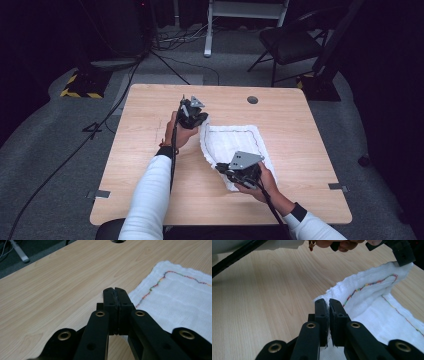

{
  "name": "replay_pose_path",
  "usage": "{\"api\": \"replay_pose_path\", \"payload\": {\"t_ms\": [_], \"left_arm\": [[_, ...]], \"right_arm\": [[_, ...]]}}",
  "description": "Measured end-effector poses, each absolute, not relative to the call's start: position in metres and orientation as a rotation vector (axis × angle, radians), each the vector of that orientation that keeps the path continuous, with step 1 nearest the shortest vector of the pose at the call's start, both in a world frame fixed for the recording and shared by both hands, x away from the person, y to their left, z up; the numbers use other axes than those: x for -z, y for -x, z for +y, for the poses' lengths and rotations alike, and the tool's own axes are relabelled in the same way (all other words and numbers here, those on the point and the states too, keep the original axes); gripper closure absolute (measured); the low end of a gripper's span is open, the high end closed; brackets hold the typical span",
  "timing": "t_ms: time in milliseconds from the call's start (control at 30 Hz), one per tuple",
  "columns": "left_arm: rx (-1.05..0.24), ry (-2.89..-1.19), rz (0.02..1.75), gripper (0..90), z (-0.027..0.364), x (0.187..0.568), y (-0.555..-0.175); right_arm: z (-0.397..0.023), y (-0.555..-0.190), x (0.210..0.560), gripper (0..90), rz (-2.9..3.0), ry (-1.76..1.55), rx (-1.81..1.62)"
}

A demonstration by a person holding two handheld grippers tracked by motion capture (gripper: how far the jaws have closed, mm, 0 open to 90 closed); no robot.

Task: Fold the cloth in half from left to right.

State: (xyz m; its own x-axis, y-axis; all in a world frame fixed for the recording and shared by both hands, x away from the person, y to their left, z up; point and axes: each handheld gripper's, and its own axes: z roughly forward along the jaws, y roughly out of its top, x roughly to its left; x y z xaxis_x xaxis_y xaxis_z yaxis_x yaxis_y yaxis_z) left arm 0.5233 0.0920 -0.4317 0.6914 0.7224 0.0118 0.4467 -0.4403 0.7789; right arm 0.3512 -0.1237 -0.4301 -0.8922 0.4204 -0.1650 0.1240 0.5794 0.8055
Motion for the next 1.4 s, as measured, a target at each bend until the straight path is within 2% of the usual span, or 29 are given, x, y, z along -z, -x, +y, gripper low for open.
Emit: {"api": "replay_pose_path", "payload": {"t_ms": [700, 1400], "left_arm": [[-0.429, -2.136, 0.784, 88.6, 0.025, 0.421, -0.533], [-0.386, -2.198, 0.672, 88.6, -0.041, 0.437, -0.537]], "right_arm": [[-0.202, -0.343, 0.422, 86.0, 2.389, -0.614, -1.199], [-0.247, -0.327, 0.437, 85.8, 2.362, -0.758, -1.110]]}}
